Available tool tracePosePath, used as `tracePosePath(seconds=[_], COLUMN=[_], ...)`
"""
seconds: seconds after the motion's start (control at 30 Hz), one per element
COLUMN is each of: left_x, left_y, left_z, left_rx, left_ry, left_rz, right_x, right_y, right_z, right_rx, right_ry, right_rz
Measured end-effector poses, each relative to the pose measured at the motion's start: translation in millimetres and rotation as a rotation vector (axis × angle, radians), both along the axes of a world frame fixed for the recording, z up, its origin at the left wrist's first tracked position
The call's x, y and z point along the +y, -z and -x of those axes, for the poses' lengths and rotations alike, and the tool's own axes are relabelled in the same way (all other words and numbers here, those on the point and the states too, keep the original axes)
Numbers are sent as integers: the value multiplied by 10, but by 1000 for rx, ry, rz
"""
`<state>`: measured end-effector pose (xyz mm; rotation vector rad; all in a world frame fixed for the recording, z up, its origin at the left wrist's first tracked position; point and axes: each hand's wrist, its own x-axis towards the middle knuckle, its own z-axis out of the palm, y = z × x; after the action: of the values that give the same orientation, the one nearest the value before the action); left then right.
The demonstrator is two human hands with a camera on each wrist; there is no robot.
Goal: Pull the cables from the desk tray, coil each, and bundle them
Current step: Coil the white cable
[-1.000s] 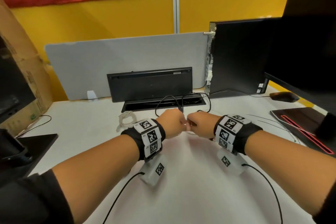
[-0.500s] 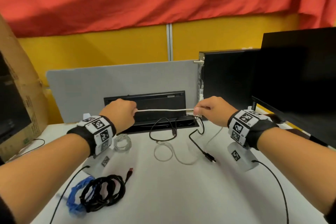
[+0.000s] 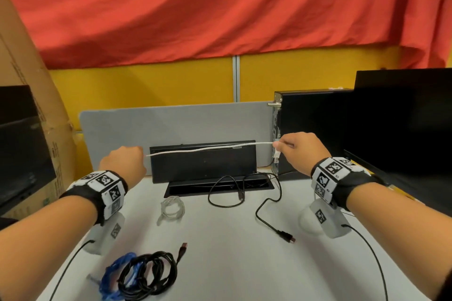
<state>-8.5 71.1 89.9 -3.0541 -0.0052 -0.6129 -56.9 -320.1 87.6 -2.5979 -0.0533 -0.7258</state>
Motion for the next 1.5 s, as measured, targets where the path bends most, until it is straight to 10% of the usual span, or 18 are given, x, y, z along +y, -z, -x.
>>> tracePosePath(seconds=[0.53,1.03,1.37,1.5], left_x=[-1530,-586,-602,-700], left_y=[-322,-383,-264,-229], left_z=[421,-136,-165,-106], left_rx=[55,-296,-296,-217], left_ry=[889,337,323,444], left_rz=[759,616,642,696], right_x=[634,-194,-384,-212], right_y=[-422,-13,172,172], right_z=[278,57,-35,34], right_rx=[-209,50,152,481], right_ry=[-250,-34,370,306], right_rz=[55,-68,-76,28])
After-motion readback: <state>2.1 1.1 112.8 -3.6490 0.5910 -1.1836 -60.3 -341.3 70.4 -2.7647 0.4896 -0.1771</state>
